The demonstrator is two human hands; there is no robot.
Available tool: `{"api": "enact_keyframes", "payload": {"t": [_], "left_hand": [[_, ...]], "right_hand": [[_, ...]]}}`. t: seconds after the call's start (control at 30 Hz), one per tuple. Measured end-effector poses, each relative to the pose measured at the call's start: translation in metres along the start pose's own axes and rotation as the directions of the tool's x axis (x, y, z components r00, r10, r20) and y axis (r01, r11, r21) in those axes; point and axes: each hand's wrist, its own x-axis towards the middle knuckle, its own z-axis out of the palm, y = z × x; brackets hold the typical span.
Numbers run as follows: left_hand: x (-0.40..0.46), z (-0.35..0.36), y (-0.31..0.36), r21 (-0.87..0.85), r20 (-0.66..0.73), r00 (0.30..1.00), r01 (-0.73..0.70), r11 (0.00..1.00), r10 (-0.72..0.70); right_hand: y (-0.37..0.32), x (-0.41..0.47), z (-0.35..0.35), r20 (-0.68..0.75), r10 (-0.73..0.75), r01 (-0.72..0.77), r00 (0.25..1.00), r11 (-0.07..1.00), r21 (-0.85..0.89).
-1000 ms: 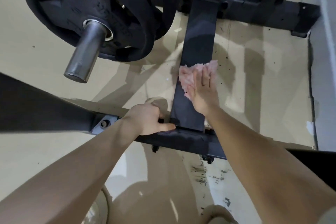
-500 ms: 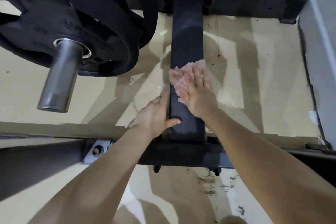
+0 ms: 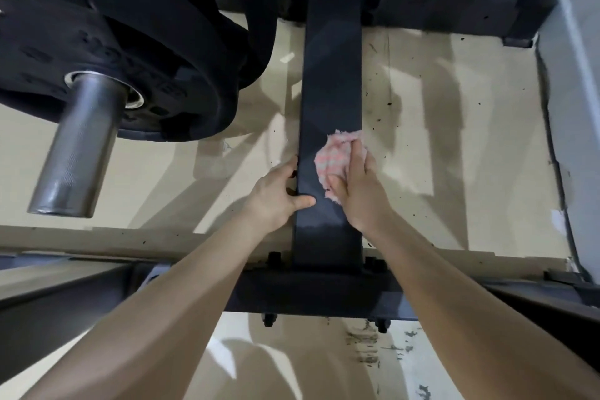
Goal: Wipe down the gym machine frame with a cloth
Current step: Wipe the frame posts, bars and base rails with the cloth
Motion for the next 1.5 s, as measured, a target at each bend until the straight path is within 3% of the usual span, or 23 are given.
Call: {"api": "enact_keyframes", "payload": {"t": [0.17,0.3,0.5,0.63,0.77,0.93,1.0,1.13,1.27,1.37,1.43,1.5], "left_hand": [[0.002,-0.002,0.003,0.058,0.022,0.999,-0.035,0.998,0.034],[0.005,-0.002,-0.001,0.048,0.032,0.998,-0.049,0.998,0.048],[0.026,-0.009,0.014,-0.01,-0.092,0.985,-0.144,0.989,0.143],[0.059,-0.021,0.027,0.098,-0.098,0.984,-0.136,0.986,0.146],[0.091,-0.032,0.037,0.238,-0.079,0.981,-0.153,0.959,0.176],[0.118,-0.036,0.047,0.032,-0.081,0.99,-0.117,0.993,0.119],[0.122,-0.034,0.043,-0.013,-0.069,0.992,-0.107,0.994,0.106],[0.126,-0.035,0.04,-0.061,-0.066,0.994,-0.093,0.994,0.089],[0.135,-0.041,0.035,-0.199,0.016,0.999,-0.033,0.98,0.037],[0.138,-0.045,0.033,-0.143,0.031,0.999,-0.036,0.989,0.04],[0.136,-0.045,0.033,-0.05,0.005,0.998,-0.058,0.997,0.058],[0.135,-0.047,0.035,0.019,-0.008,0.997,-0.074,0.997,0.074]], "right_hand": [[-0.013,0.05,-0.019,-0.045,-0.025,0.023,0.999,0.999,-0.043],[-0.015,0.025,-0.005,-0.043,0.021,-0.023,0.999,0.998,-0.065],[-0.016,0.076,-0.022,-0.04,0.021,-0.029,0.999,0.974,-0.225],[-0.027,0.098,-0.023,-0.043,-0.056,0.035,0.998,0.919,-0.394],[-0.021,0.113,-0.032,-0.015,-0.122,0.104,0.992,0.901,-0.422],[-0.038,0.179,-0.049,0.034,-0.098,0.103,0.995,0.875,-0.473],[-0.036,0.172,-0.05,0.1,-0.185,0.21,0.978,0.829,-0.518],[-0.027,0.171,-0.063,0.294,-0.461,0.546,0.837,0.667,-0.508],[-0.055,0.236,-0.069,0.301,-0.381,0.484,0.874,0.631,-0.606],[-0.071,0.257,-0.064,0.243,-0.344,0.411,0.907,0.602,-0.685],[-0.074,0.244,-0.06,0.329,-0.358,0.476,0.874,0.501,-0.723],[-0.072,0.231,-0.056,0.449,-0.42,0.602,0.788,0.379,-0.703]]}}
